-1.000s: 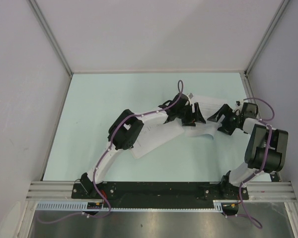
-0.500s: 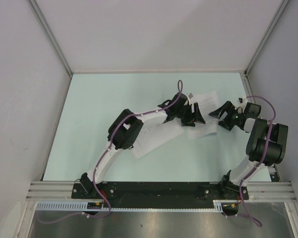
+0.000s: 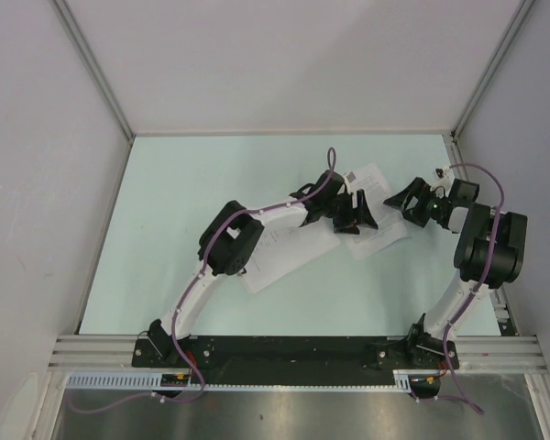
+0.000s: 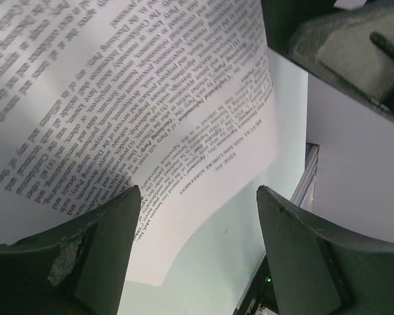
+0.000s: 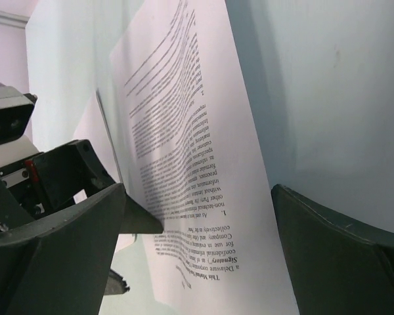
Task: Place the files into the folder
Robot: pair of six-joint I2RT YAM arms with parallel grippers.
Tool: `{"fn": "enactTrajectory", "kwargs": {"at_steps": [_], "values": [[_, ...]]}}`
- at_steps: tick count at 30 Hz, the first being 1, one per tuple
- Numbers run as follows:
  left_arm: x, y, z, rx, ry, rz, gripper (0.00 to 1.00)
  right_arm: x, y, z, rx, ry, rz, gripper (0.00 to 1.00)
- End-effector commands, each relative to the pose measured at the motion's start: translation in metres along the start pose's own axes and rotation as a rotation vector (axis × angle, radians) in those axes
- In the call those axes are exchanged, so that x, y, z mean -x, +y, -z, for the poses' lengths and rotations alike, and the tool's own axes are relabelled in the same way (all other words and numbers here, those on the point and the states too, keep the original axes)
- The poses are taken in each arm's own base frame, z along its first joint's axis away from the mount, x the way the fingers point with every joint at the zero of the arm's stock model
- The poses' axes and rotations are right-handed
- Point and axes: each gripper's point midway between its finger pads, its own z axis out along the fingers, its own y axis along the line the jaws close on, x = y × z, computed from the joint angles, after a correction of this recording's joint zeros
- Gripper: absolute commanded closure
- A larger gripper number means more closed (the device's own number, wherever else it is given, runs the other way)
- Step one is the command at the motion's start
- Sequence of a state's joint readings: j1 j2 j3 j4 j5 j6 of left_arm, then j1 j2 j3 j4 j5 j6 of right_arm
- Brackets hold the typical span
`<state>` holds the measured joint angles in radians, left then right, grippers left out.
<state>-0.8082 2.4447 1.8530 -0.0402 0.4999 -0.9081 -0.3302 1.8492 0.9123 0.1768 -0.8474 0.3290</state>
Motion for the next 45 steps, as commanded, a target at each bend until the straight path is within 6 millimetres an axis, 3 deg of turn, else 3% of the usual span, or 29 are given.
{"fn": "enactTrajectory", "kwargs": {"at_steps": [1, 5, 8, 13, 21, 27, 33, 45], "values": [[-0.009, 0.028, -0.001, 0.063, 0.044, 0.018, 0.22, 0.017, 0.008, -0.01, 0.057, -0.001, 0.087, 0.04], [-0.005, 0.028, -0.001, 0.064, 0.042, 0.016, 0.22, 0.011, 0.013, -0.015, 0.078, 0.032, 0.079, 0.12], [-0.004, 0.028, -0.001, 0.061, 0.044, 0.014, 0.21, 0.007, 0.015, -0.014, 0.083, 0.056, 0.056, 0.3], [-0.001, 0.031, 0.002, 0.061, 0.042, 0.017, 0.21, 0.002, 0.015, -0.004, 0.017, 0.077, 0.03, 0.33], [0.006, 0.029, 0.005, 0.029, 0.059, -0.022, 0.21, -0.003, 0.042, 0.013, 0.077, 0.105, -0.039, 0.26], [-0.003, 0.042, 0.006, 0.068, 0.124, -0.067, 0.21, -0.006, 0.056, 0.021, 0.099, 0.117, -0.07, 0.24], [-0.002, 0.042, 0.011, 0.083, 0.121, -0.103, 0.21, -0.006, 0.056, 0.025, 0.073, 0.113, -0.06, 0.32], [0.0, 0.046, 0.014, 0.102, 0.137, -0.159, 0.21, 0.002, 0.039, 0.004, 0.047, 0.177, 0.041, 0.53]]}}
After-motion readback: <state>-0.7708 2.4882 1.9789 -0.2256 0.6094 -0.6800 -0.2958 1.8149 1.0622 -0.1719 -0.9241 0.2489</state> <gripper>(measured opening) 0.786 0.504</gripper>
